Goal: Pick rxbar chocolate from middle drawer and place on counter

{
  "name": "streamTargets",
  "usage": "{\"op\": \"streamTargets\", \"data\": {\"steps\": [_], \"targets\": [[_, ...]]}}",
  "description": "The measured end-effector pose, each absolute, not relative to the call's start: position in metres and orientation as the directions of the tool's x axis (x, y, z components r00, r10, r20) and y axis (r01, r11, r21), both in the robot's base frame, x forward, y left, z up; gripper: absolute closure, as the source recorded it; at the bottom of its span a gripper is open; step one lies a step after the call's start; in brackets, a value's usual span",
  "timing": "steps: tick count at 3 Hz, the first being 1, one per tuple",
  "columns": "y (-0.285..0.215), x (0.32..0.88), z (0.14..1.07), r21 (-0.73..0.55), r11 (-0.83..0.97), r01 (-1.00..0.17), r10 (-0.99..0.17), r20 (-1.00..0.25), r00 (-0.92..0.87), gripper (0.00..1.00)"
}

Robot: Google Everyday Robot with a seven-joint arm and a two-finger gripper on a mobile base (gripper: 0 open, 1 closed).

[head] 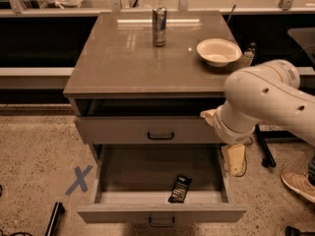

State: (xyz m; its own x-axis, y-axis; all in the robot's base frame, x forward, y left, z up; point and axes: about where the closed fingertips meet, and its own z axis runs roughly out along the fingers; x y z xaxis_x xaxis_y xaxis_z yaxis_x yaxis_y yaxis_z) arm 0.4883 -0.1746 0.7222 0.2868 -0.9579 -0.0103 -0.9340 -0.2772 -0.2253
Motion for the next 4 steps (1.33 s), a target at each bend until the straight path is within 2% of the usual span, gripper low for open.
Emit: {"op": "streamTargets", "data": {"steps": [1,2,3,4], "targets": [[-0.173,0.499,0.716,-0.267,-0.347,-0.899,-0.932,-0.007,0.361,0.0],[-0.172,0.496,0.715,-0.265,-0.355,-0.896,-0.932,0.026,0.361,0.0],[-0.154,0.492,0.686,-0.243,-0.417,-0.876,-0.9,-0.026,0.436,0.0],[-0.131,0.477,0.651,-0.25,-0.595,-0.764,-0.784,-0.028,0.62,0.0]]}}
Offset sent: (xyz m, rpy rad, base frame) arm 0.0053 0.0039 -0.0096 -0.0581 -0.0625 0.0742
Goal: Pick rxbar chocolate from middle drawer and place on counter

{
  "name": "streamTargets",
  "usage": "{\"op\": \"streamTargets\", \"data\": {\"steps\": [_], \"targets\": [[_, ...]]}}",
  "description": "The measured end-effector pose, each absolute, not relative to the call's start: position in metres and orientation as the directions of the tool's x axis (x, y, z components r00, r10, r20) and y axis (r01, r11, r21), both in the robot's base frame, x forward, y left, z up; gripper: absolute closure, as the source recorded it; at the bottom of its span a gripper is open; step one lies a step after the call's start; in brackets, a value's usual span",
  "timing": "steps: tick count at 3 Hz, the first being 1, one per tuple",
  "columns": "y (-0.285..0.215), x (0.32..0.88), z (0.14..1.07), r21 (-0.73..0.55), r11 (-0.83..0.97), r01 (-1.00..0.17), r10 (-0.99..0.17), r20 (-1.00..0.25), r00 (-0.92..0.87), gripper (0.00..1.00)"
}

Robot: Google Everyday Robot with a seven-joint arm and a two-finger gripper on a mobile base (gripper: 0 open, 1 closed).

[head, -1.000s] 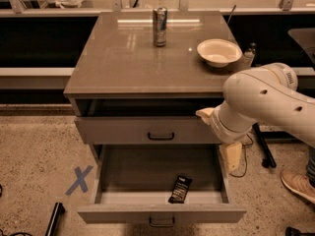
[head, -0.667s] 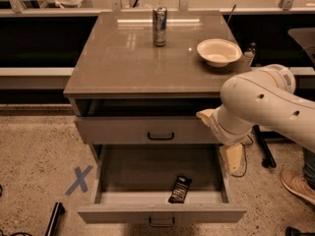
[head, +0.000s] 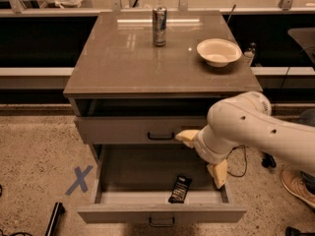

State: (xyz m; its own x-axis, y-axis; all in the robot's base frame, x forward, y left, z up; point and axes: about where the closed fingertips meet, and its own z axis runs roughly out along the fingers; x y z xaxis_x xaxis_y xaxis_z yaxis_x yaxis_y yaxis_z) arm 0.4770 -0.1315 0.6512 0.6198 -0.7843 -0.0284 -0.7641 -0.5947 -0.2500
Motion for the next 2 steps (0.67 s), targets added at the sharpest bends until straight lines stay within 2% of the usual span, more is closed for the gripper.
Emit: {"op": "streamTargets", "data": {"steps": [1,2], "targets": [[-0.1127,0.4682,0.6123,-0.233,-0.752,-0.617,-0.632,-0.012,0.775,0.0],[-0.1132,0.4676,0.6107,-0.231,-0.771,-0.593,-0.608,-0.006,0.794,0.0]]}}
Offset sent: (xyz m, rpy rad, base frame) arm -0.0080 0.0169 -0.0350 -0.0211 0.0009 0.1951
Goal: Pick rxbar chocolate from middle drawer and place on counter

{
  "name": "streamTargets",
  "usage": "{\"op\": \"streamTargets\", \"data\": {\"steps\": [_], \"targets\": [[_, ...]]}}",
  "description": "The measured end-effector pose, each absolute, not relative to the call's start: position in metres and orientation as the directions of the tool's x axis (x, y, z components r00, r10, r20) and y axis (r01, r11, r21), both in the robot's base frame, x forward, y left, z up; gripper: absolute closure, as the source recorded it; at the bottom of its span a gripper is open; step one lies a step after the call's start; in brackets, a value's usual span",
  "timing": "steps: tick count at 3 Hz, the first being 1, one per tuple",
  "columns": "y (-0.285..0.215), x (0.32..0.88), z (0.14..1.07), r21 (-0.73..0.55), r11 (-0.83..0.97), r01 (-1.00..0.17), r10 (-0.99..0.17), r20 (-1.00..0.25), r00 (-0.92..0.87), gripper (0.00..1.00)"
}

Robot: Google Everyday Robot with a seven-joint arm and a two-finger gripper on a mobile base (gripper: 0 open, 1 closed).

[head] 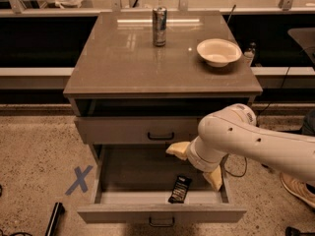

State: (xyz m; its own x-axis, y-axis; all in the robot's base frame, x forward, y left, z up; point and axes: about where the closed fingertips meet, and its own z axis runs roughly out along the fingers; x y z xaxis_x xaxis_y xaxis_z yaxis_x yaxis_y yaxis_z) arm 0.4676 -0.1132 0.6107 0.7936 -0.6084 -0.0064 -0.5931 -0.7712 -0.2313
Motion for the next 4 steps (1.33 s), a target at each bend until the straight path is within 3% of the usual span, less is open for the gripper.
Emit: {"op": "streamTargets", "data": {"steps": [2,4], "targets": [[-0.098,0.484,0.528,-0.099,-0.926,-0.365,-0.368,0.018,0.929,0.0],[-0.103,0.506,0.491,-0.15,-0.929,-0.338,-0.347,0.041,0.937,0.0]]}}
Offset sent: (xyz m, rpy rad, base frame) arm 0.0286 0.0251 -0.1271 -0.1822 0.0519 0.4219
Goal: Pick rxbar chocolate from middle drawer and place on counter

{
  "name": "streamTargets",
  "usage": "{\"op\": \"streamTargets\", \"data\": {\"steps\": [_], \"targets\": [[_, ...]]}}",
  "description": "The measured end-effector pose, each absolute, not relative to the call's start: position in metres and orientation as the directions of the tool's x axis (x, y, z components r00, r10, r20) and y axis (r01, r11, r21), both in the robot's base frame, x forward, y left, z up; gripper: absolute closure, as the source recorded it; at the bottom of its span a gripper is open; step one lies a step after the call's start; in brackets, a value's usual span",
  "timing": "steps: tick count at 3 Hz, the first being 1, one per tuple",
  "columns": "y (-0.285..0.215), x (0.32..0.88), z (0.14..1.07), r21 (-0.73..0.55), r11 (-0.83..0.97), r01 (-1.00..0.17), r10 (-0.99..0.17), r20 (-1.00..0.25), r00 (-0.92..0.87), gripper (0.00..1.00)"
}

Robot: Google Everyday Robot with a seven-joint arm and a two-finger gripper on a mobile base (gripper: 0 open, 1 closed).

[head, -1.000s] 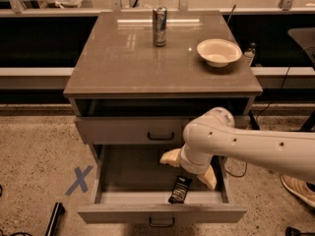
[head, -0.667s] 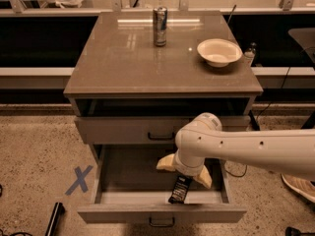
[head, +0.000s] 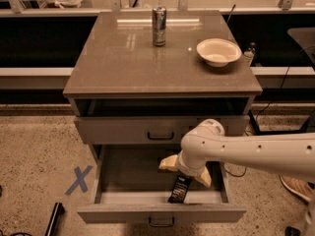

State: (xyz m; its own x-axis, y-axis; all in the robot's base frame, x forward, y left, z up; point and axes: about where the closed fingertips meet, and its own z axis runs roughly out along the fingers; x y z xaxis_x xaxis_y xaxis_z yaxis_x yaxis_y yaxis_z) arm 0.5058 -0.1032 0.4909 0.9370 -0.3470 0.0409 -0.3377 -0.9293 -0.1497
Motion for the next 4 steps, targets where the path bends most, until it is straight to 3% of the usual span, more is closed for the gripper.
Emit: {"op": "streamTargets", "data": {"steps": [2,4], "targets": [[-0.095,0.515,0.421,-0.05,-0.949,-0.31,-0.312,0.024,0.95,0.0],[-0.083,0.516,0.367,-0.113,-0.958,-0.265,-0.27,0.032,0.962,0.0]]}}
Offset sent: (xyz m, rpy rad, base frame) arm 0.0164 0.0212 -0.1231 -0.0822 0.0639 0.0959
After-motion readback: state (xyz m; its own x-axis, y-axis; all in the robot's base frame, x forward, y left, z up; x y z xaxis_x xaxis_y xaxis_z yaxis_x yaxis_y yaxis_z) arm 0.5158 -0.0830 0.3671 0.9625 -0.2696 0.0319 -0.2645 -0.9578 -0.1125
